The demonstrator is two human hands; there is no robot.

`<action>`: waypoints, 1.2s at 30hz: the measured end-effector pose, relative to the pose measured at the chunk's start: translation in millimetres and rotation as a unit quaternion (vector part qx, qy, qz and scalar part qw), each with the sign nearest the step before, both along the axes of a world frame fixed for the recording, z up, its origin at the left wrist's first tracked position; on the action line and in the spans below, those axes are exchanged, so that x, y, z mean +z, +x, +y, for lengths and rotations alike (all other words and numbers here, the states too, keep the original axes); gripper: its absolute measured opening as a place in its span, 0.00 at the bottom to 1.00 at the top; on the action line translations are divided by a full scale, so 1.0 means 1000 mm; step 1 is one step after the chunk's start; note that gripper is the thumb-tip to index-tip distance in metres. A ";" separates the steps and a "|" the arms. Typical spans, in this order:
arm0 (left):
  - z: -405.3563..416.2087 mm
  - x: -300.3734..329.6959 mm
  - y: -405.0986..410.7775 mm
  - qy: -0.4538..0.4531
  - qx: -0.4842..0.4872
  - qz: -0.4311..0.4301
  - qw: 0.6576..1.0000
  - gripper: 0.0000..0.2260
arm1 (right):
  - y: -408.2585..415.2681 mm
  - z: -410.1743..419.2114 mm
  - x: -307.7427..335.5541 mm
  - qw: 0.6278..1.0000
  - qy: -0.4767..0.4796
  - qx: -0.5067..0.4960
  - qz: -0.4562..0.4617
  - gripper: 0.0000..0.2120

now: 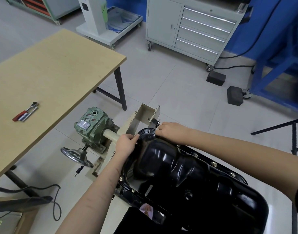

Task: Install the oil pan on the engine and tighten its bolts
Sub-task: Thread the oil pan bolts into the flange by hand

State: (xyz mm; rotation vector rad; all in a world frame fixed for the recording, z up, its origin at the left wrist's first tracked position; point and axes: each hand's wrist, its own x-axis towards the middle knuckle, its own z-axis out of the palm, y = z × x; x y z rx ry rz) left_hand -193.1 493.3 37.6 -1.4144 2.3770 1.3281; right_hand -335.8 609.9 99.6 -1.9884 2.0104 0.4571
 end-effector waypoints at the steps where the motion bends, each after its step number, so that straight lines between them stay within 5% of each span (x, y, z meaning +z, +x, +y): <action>1: 0.000 0.000 0.000 0.000 -0.001 0.001 1.000 0.21 | 0.000 0.000 0.001 1.000 0.004 -0.002 -0.004 0.13; 36: 0.002 0.000 0.001 0.026 0.023 0.020 0.999 0.18 | 0.002 0.000 0.007 1.000 0.026 0.003 -0.016 0.12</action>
